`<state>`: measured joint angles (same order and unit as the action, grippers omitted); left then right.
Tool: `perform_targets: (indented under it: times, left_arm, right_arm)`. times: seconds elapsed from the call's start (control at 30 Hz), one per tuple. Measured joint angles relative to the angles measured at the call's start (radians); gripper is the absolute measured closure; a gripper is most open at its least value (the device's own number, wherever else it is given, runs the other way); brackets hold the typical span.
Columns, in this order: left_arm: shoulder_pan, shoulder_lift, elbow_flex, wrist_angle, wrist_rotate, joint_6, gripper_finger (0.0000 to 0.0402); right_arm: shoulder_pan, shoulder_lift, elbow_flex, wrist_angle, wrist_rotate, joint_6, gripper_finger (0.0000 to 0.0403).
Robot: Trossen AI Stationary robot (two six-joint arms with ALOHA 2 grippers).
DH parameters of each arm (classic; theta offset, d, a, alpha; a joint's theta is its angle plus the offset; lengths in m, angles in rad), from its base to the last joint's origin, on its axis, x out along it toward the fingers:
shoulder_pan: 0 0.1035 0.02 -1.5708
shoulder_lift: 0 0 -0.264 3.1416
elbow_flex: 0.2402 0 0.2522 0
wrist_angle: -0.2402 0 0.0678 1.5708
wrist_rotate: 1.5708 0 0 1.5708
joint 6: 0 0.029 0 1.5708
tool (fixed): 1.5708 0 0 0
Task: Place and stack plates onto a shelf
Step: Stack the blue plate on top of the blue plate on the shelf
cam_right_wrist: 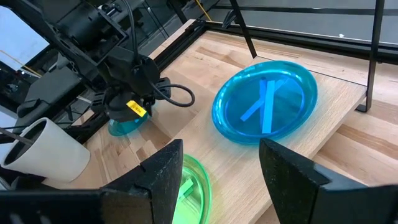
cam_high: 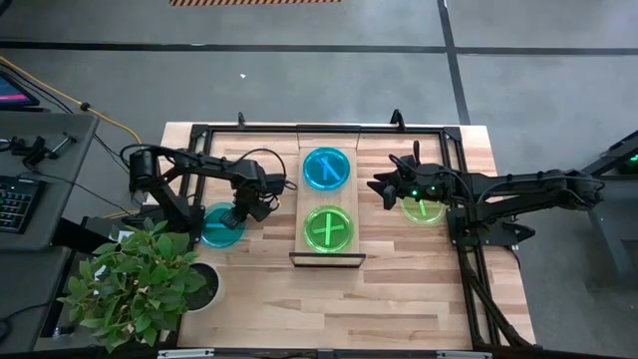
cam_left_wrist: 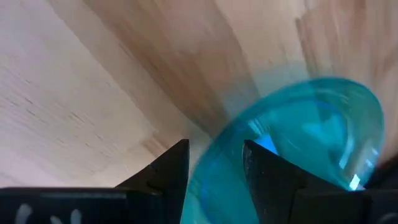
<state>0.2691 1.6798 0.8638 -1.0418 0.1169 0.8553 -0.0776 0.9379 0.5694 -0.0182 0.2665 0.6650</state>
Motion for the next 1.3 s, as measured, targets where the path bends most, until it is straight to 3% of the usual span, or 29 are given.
perform_targets:
  times: [0.27, 0.63, 0.97, 1.07, 1.3]
  left_arm:
    - [-0.001, -0.005, -0.02, 0.05, 0.01, 0.008, 0.027]
    - [-0.001, -0.002, -0.05, 0.024, 0.019, 0.009, 0.0339]
    - [-0.002, -0.001, -0.047, 0.019, 0.008, -0.032, 0.0367]
    - [0.001, 0.0, -0.023, 0.01, -0.014, -0.054, 0.0394]
    - [0.058, -0.024, 0.103, -0.028, -0.023, -0.089, 0.0401]
  right_arm:
    - [0.0, 0.0, 0.0, 0.0, -0.001, 0.008, 0.0206]
    - [0.0, 0.0, 0.0, 0.0, 0.0, 0.01, 0.0206]
    - [0.0, 0.0, 0.0, 0.0, 0.0, 0.009, 0.0206]
    - [0.0, 0.0, 0.0, 0.0, 0.0, 0.008, 0.0206]
    - [0.0, 0.0, 0.0, -0.002, 0.0, 0.008, 0.0206]
